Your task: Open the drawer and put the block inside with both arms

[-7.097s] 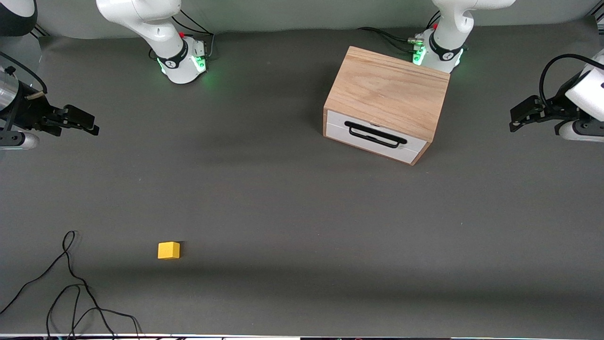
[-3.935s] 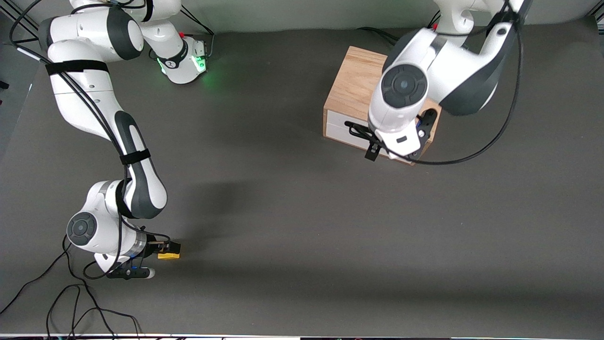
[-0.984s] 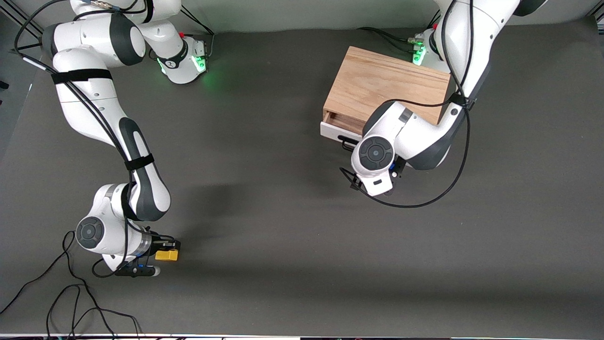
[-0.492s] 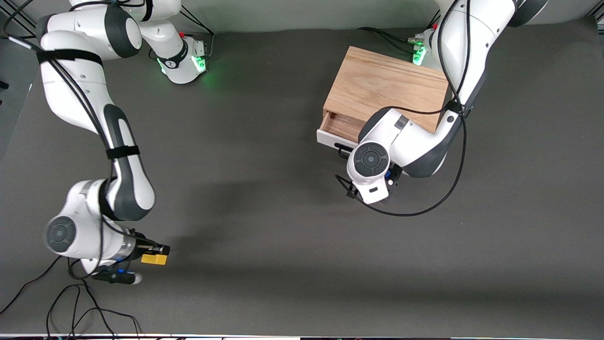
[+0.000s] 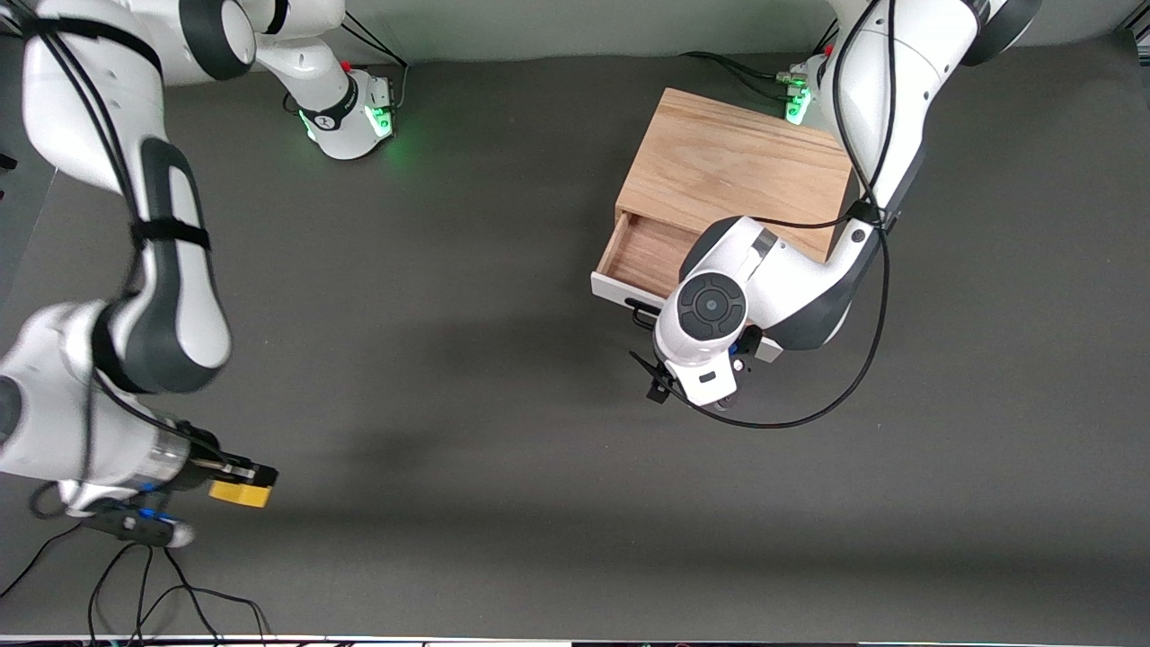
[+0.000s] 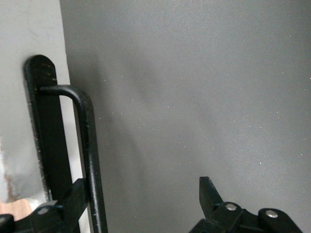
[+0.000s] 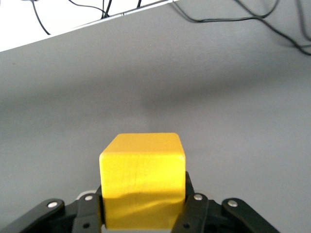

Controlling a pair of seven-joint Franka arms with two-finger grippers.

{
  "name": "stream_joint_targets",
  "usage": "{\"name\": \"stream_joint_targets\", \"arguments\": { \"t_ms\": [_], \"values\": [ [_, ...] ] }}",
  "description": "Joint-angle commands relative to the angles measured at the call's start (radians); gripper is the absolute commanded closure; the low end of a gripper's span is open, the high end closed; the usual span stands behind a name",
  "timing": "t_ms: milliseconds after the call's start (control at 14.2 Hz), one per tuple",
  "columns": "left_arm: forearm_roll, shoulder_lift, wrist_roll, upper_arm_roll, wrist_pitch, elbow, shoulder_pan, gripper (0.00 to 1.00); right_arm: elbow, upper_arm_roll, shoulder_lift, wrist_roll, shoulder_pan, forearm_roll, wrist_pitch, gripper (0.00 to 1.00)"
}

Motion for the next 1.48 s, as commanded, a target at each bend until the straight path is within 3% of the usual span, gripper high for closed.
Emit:
{"name": "stream_joint_targets", "arguments": {
  "t_ms": [0, 703, 914, 1054, 1195, 1405],
  "values": [
    [0.024, 0.027, -0.026, 0.006, 0.028, 0.052, -0.018, 0.0, -0.021, -0.014, -0.092, 0.029, 0.005, 0.01, -0.074, 1.0],
    [0.041, 0.027, -0.026, 0.016, 0.15, 0.061, -0.019, 0.0, -0.012, -0.002, -0.14, 0.121, 0.021, -0.046, -0.118, 1.0],
    [0.039, 0.014, -0.026, 0.016, 0.139, 0.086, -0.015, 0.0, -0.011, -0.002, -0.142, 0.197, 0.08, -0.042, -0.128, 1.0],
    [0.041, -0.034, -0.018, 0.018, 0.117, 0.101, 0.004, 0.0, -0.009, 0.001, -0.142, 0.24, 0.089, -0.037, -0.134, 1.0],
    [0.038, -0.118, 0.023, 0.006, 0.017, 0.101, 0.077, 0.0, -0.009, -0.001, -0.168, 0.245, 0.129, -0.023, -0.161, 1.0],
    [-0.04, -0.225, 0.228, 0.006, -0.146, 0.1, 0.157, 0.0, -0.012, 0.002, -0.191, 0.303, 0.137, 0.03, -0.185, 1.0]
  ]
}}
